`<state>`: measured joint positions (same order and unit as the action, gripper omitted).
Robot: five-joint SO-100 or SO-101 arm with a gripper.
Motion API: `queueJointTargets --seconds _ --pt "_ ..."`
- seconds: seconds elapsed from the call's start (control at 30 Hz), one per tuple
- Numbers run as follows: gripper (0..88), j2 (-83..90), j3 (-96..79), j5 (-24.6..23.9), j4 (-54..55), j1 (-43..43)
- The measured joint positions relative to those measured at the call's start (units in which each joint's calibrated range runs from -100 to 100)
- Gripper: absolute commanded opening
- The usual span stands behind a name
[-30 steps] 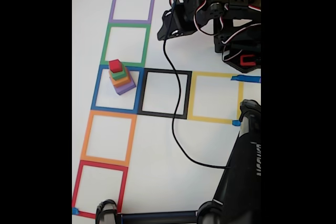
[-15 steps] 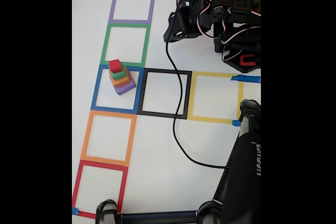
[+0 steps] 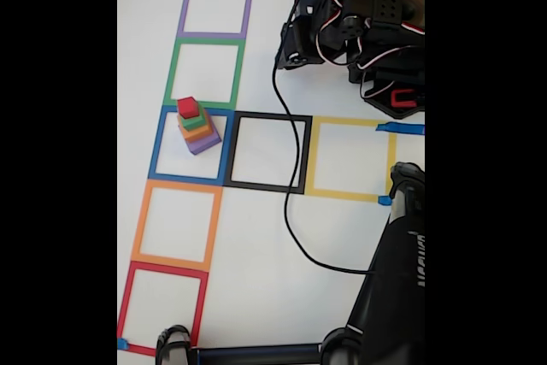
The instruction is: Tower of hanoi
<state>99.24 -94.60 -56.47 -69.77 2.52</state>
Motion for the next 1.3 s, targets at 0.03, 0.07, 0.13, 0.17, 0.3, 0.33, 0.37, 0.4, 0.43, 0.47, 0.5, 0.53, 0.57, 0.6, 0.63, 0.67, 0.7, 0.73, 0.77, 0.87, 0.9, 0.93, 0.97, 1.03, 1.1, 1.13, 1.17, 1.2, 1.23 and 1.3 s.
queueJointTargets --seconds 0.03,0.07,0.13,0.17,0.3,0.33,0.37,0.4,0.43,0.47,0.5,0.53,0.57,0.6,0.63,0.67,0.7,0.73,0.77,0.87,0.9,0.93,0.97,1.03,1.1,1.13,1.17,1.2,1.23,1.3 --pt "0.0 0.0 0.0 -0.36 0.0 0.0" --pt "0.0 0.0 0.0 -1.8 0.0 0.0" --pt "0.0 0.0 0.0 -4.5 0.0 0.0" --pt "0.0 0.0 0.0 -5.76 0.0 0.0" --pt "0.1 0.0 0.0 -12.41 0.0 0.0" --pt "0.1 0.0 0.0 -13.85 0.0 0.0" --pt "0.1 0.0 0.0 -16.37 0.0 0.0" --pt "0.1 0.0 -0.09 -19.42 -0.08 0.0" --pt "0.1 0.0 -0.09 -22.12 -0.08 -0.12" --pt "0.1 0.0 -0.09 -24.28 -0.08 -0.12" --pt "0.1 0.0 -0.09 -26.98 -0.16 -0.12" --pt "0.1 0.0 -0.09 -29.32 -0.32 -0.12" --pt "0.1 0.0 -0.09 -31.65 -0.32 -0.12" --pt "0.1 0.0 -0.18 -33.09 -0.4 -0.12" --pt "0.1 0.0 -0.18 -33.99 -0.48 -0.12" --pt "0.1 0.0 -0.18 -34.35 -0.48 -0.12" --pt "0.1 0.0 -0.18 -34.35 -0.48 -0.12" --pt "0.1 0.0 -0.18 -34.35 -0.48 -0.12" --pt "0.1 0.0 -0.18 -34.53 -0.48 -0.12" --pt "0.5 0.0 -0.18 -35.25 -0.48 -0.12" --pt "1.0 0.0 -0.18 -35.61 -0.48 -0.12" --pt "0.2 0.0 -0.18 -35.61 -0.48 -0.12" --pt "0.4 0.0 -0.18 -35.61 -0.56 -0.12" --pt "0.5 0.0 -0.18 -35.61 -0.56 -0.12" --pt "0.2 0.0 -0.18 -35.61 -0.56 -0.12" --pt "0.2 0.0 -0.18 -35.61 -0.56 -0.12" --pt "0.2 0.0 -0.18 -35.61 -0.56 -0.12" --pt "0.2 0.0 -0.18 -35.61 -0.56 -0.12" --pt "0.2 0.0 -0.18 -35.61 -0.56 -0.12" --pt "0.2 0.0 -0.18 -35.61 -0.56 -0.12"
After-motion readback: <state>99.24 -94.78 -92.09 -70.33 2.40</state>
